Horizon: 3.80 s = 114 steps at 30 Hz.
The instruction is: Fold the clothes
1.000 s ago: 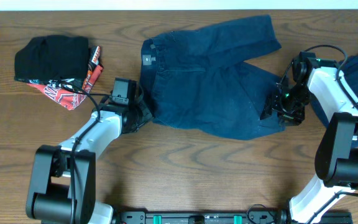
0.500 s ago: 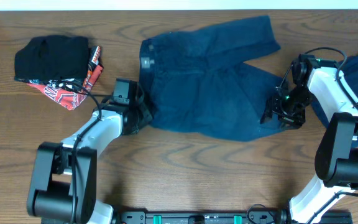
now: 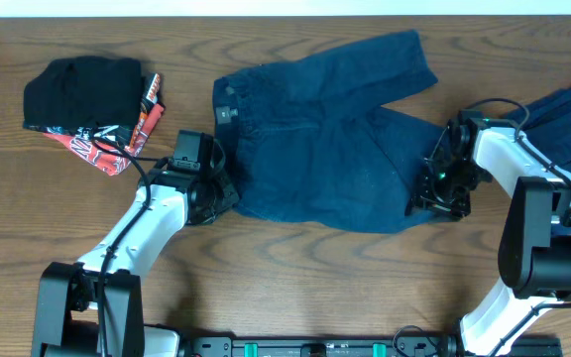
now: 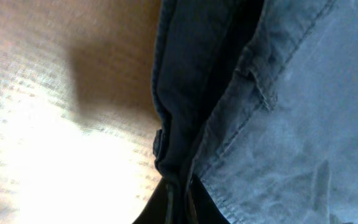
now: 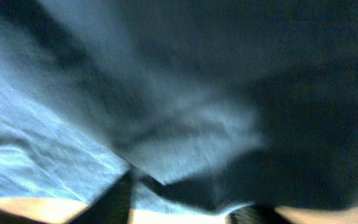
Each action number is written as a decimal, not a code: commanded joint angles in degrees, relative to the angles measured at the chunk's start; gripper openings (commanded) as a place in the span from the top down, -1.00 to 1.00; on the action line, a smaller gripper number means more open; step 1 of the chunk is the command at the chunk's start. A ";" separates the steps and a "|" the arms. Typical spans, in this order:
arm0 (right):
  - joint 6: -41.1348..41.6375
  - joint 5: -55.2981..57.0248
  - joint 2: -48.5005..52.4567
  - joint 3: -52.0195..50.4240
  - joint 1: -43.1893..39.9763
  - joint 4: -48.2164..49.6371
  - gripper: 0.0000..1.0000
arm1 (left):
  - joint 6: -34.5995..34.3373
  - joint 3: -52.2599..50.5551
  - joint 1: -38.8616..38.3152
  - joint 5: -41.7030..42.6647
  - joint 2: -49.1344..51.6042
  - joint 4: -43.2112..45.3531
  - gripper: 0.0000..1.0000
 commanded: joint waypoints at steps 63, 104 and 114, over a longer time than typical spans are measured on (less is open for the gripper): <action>5.84 2.73 -16.04 -22.51 4.61 11.26 0.31 | 8.92 -0.39 0.15 -4.83 -8.59 0.70 0.88; 14.14 7.02 -19.08 -22.34 4.55 13.84 0.97 | 9.46 -0.37 0.15 -2.84 -9.60 -4.37 0.88; 12.98 8.74 -38.29 -3.78 -1.99 -1.16 0.98 | 15.08 -0.04 0.15 5.97 -23.71 -14.08 0.88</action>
